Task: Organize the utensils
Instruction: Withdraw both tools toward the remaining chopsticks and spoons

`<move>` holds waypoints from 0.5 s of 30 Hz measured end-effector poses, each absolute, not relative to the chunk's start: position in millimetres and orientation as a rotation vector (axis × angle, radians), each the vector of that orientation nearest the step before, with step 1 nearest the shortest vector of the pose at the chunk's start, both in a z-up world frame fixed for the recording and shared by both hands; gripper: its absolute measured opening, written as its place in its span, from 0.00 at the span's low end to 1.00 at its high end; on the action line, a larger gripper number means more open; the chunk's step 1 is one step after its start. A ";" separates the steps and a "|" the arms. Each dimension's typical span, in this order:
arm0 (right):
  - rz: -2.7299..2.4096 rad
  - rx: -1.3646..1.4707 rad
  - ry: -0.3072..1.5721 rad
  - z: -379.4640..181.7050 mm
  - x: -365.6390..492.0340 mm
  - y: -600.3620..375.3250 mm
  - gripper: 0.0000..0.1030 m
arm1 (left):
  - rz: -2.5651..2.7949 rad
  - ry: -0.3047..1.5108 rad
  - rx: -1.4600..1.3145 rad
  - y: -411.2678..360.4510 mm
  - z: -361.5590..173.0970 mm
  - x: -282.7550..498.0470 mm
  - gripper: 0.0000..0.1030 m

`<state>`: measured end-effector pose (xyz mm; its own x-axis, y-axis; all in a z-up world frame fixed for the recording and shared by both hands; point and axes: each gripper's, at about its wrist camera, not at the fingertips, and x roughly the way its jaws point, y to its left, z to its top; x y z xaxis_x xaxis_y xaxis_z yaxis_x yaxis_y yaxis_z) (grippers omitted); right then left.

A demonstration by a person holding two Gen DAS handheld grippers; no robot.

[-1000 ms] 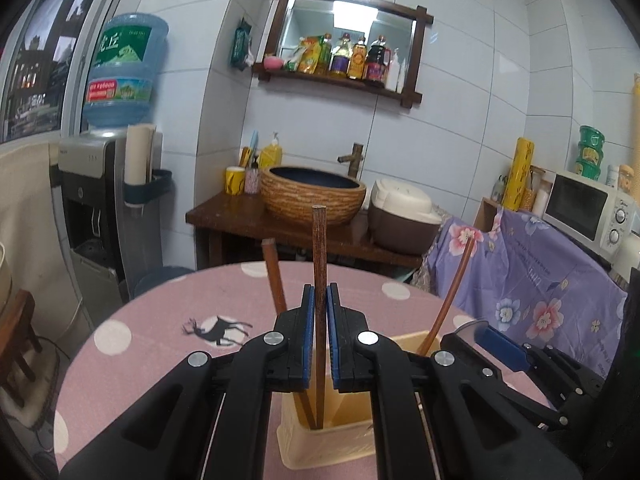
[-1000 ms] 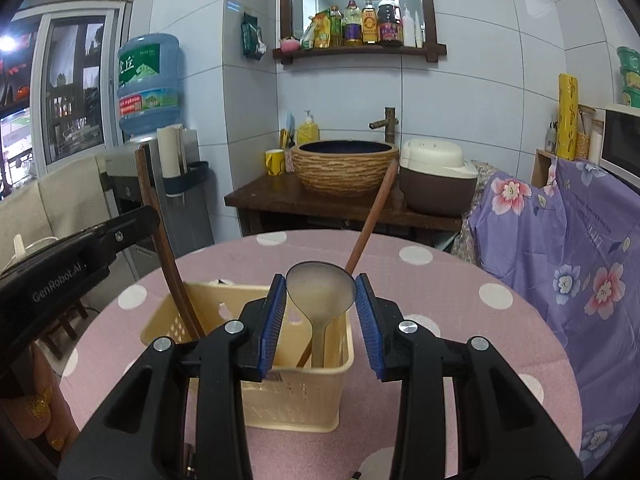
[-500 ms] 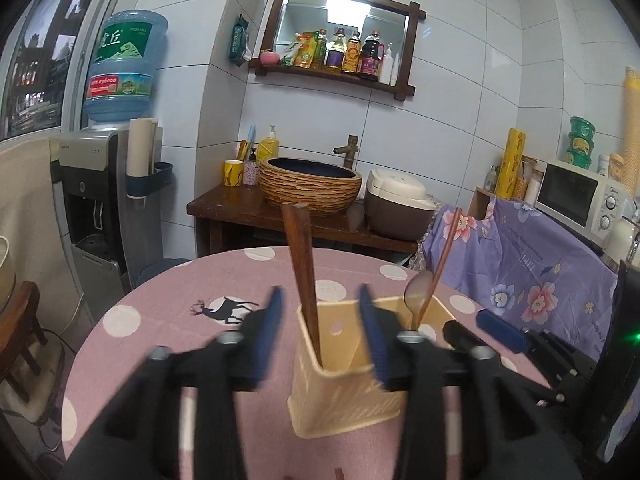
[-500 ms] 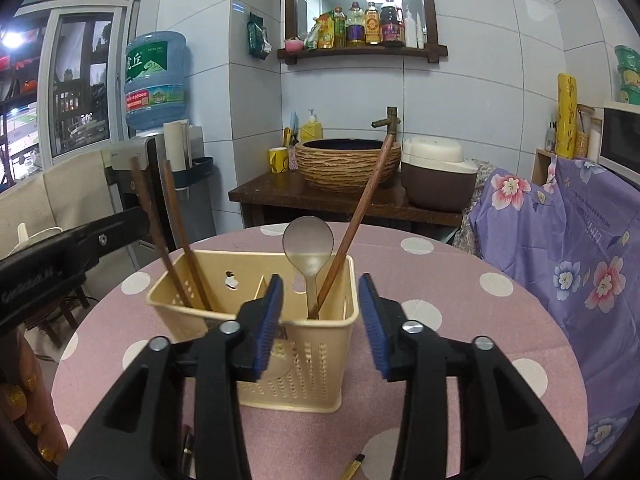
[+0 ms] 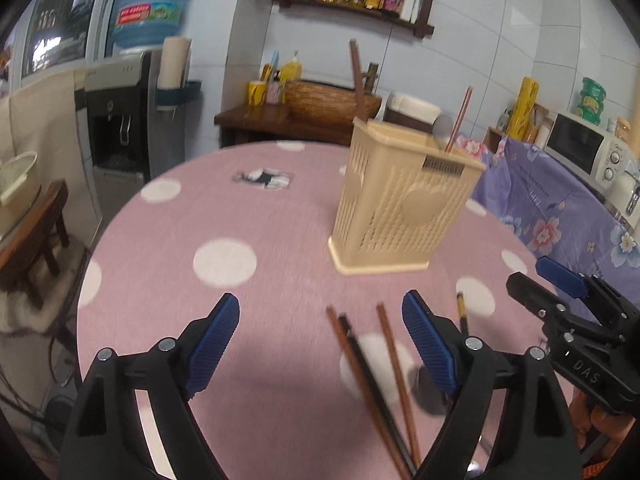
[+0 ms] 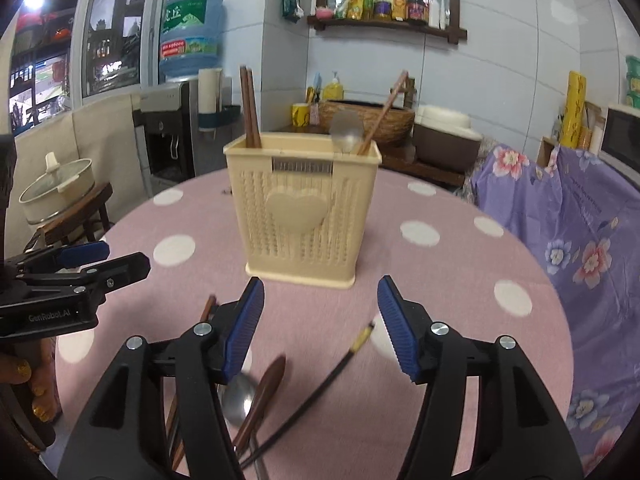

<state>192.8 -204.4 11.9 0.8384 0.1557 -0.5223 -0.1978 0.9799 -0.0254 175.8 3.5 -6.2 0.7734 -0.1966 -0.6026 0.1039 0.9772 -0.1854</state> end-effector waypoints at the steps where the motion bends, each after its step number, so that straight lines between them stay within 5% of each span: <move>1: 0.184 -0.072 0.562 5.9 188.7 -205.8 0.58 | -0.161 0.683 -0.150 5.2 -10.7 172.6 0.80; 8: 0.159 -0.014 0.635 -22.7 165.7 -216.4 0.58 | -0.147 0.756 -0.151 7.0 -34.7 152.7 0.77; 15: 0.149 0.007 0.675 -35.0 152.8 -225.9 0.58 | -0.154 0.804 -0.167 10.4 -49.3 141.9 0.58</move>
